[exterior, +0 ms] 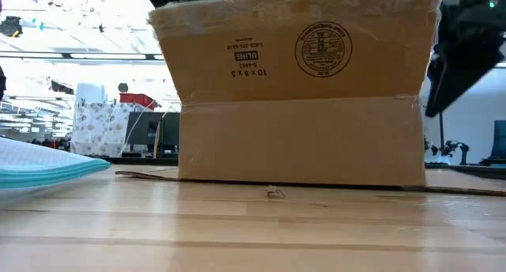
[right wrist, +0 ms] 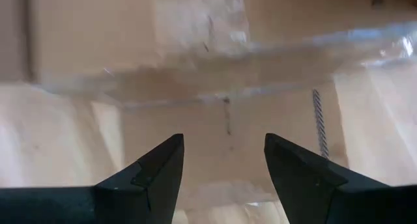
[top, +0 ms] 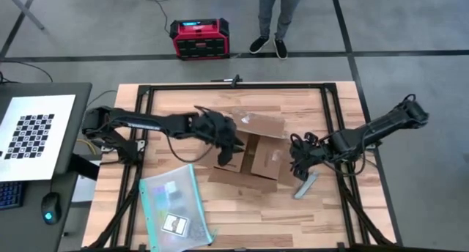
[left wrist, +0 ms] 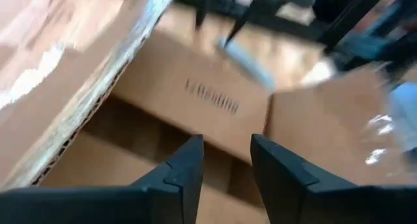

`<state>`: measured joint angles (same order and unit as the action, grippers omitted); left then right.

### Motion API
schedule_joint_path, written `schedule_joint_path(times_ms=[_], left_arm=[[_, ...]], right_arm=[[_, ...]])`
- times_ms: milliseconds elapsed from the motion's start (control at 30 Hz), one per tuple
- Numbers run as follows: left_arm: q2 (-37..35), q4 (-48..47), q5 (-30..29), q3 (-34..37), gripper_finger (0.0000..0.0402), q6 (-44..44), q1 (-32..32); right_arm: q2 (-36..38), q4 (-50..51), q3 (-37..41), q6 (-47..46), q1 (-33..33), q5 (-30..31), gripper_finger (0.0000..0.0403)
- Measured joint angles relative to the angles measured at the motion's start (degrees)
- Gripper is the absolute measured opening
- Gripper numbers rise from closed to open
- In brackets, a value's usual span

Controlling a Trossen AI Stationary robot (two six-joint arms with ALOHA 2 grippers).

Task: Unpack boxes
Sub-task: Break down the cardboard box until it is fully flat

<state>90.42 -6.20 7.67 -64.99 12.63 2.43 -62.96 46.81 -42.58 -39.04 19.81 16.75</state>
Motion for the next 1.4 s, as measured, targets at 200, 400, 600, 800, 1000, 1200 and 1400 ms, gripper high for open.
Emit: schedule_joint_path(times_ms=[200, 400, 600, 800, 1000, 1200, 1400], left_arm=[[7.98, 3.55, -5.63, -0.58, 0.0106, 1.3, -1.98], [18.02, 1.5, -5.23, -8.35, 0.0102, 1.52, -2.24], [19.33, -19.62, -3.56, -21.59, 0.0102, -1.45, -3.57], [19.31, -27.08, -7.6, -25.49, 0.0102, -3.0, -4.45], [19.42, -22.02, -13.49, -19.34, 0.0102, -7.79, -4.04], [19.42, -6.66, -16.19, -12.87, 0.0102, -12.32, -2.99], [20.85, -2.65, -15.36, -11.43, 0.0102, -12.92, -1.95]], right_arm=[[0.85, -5.96, 4.52, 2.16, -1.73, -0.15, 0.0205], [-0.2, -13.19, 5.28, 6.52, -3.39, -0.29, 0.0205], [0.08, -11.94, 5.24, 7.19, -4.7, -0.22, 0.0204], [-0.13, -12.83, 5.24, 7.36, -6.02, -0.24, 0.0204], [-0.13, -12.63, 5.24, 7.46, -7.6, -0.2, 0.0204], [-0.13, -16.39, 7.89, 8.08, -8.02, -0.28, 0.0204], [-0.15, -20.12, 9.21, 8.88, -8.47, -0.28, 0.0204]])
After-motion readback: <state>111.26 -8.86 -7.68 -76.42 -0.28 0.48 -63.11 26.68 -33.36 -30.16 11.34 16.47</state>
